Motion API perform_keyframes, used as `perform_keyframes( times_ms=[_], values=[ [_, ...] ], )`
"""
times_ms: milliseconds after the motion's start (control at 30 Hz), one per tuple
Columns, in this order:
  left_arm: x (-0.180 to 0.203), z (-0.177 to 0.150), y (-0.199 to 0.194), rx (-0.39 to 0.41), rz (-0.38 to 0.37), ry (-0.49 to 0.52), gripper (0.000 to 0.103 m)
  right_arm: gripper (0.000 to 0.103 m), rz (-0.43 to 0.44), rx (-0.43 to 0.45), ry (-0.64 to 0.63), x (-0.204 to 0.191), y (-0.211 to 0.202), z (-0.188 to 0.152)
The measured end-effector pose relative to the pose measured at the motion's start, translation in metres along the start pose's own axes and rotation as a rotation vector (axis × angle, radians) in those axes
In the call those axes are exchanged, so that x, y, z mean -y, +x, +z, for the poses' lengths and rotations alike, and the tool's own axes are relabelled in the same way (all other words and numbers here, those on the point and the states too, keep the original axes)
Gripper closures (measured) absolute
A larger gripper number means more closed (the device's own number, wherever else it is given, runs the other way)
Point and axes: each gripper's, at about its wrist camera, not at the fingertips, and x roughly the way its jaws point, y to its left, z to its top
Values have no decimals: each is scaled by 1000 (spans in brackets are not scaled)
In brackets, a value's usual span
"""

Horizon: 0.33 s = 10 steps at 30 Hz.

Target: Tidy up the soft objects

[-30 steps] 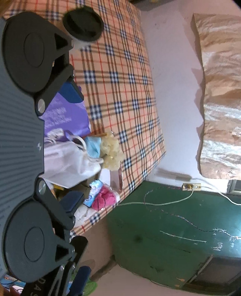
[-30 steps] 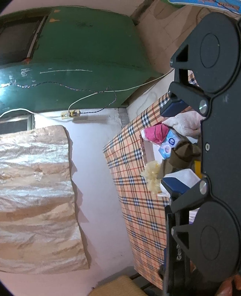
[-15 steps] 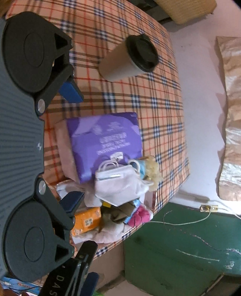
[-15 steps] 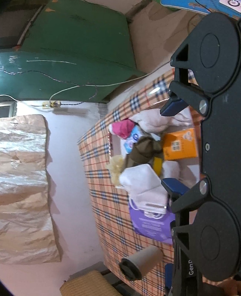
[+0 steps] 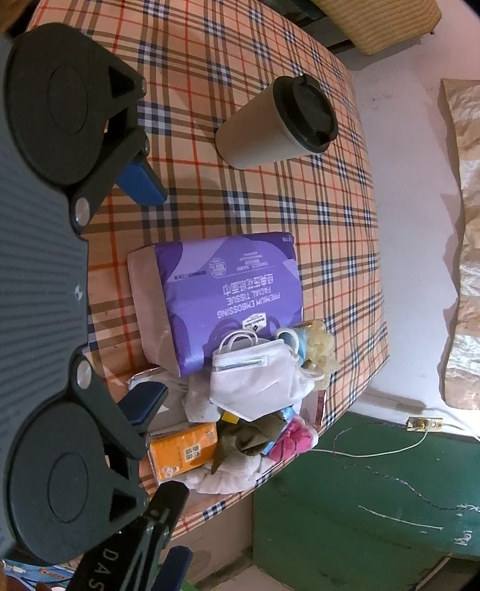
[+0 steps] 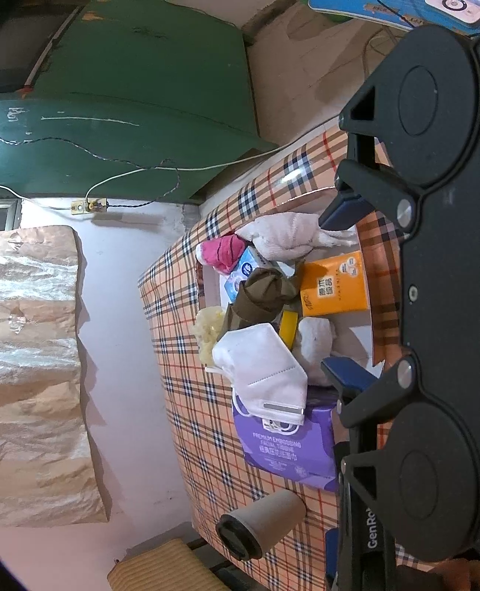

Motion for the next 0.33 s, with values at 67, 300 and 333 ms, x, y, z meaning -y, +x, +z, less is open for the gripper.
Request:
perform_keyframes(
  times_ms=[67, 300, 333],
  values=[
    [0, -1, 0, 0, 3, 2, 0, 14, -2, -2, -5, -1, 1, -1],
    [-3, 1, 5, -24, -20, -1, 0, 14, -4, -3, -8, -2, 2, -1],
    [-2, 1, 5, -27, -22, 8, 0, 14, -2, -3, -7, -2, 2, -1]
  ],
)
